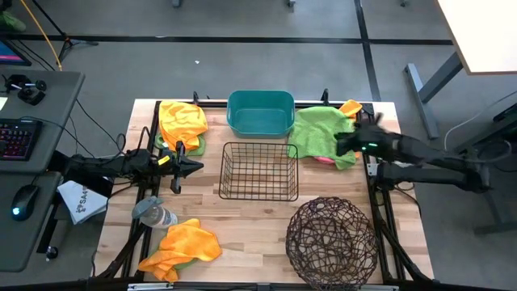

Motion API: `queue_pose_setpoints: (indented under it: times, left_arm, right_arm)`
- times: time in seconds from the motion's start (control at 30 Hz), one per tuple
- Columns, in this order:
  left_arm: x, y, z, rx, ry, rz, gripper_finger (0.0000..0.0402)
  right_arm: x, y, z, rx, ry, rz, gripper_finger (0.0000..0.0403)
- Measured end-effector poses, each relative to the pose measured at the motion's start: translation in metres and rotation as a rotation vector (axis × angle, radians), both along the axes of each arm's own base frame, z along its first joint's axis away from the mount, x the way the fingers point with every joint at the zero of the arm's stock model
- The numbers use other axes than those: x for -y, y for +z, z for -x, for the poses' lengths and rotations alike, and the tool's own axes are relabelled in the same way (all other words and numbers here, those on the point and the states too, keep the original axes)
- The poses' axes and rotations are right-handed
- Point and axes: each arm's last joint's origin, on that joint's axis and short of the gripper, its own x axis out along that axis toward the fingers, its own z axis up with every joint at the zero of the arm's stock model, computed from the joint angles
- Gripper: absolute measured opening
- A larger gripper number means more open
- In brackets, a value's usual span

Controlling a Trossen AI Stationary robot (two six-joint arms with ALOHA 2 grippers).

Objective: Sort microfiber towel by color & place in baskets
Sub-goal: Put the right green microfiber cloth into the blue bin

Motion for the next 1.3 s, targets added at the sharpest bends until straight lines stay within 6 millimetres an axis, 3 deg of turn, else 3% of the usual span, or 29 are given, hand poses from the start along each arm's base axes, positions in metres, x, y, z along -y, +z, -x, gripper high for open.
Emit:
queue_pose_setpoints:
  times: [0.1,0.23,0.4,0.57,0.73,1.0,1.13,1.2,1.3]
  left_arm:
    - [0.000,0.000,0.000,0.000,0.000,0.000,0.0000]
    - [0.000,0.000,0.000,0.000,0.000,0.000,0.0000]
    - [0.000,0.000,0.000,0.000,0.000,0.000,0.0000]
    - [0.000,0.000,0.000,0.000,-0.001,0.000,0.0000]
    - [0.000,0.000,0.000,0.000,-0.001,0.000,0.0000]
    - [0.000,0.000,0.000,0.000,0.000,0.000,0.0000]
    - [0.000,0.000,0.000,0.000,0.000,0.000,0.0000]
    - [0.000,0.000,0.000,0.000,0.000,0.000,0.0000]
    - [0.000,0.000,0.000,0.000,0.000,0.000,0.0000]
  right_arm:
    - [0.013,-0.020,-0.014,-0.178,-0.066,-0.068,0.0158]
    - [0.032,-0.040,-0.026,-0.262,-0.218,-0.165,0.0211]
    - [0.053,-0.047,-0.029,-0.323,-0.371,-0.244,0.0252]
    - [0.069,-0.039,-0.030,-0.333,-0.449,-0.249,0.0259]
    - [0.081,-0.047,-0.023,-0.361,-0.533,-0.311,0.0259]
    - [0.095,-0.065,-0.024,-0.418,-0.453,-0.372,0.0259]
    - [0.100,-0.064,-0.026,-0.369,-0.389,-0.391,0.0224]
    - [0.099,-0.062,-0.028,-0.368,-0.374,-0.386,0.0167]
    - [0.097,-0.053,-0.030,-0.354,-0.327,-0.351,0.0043]
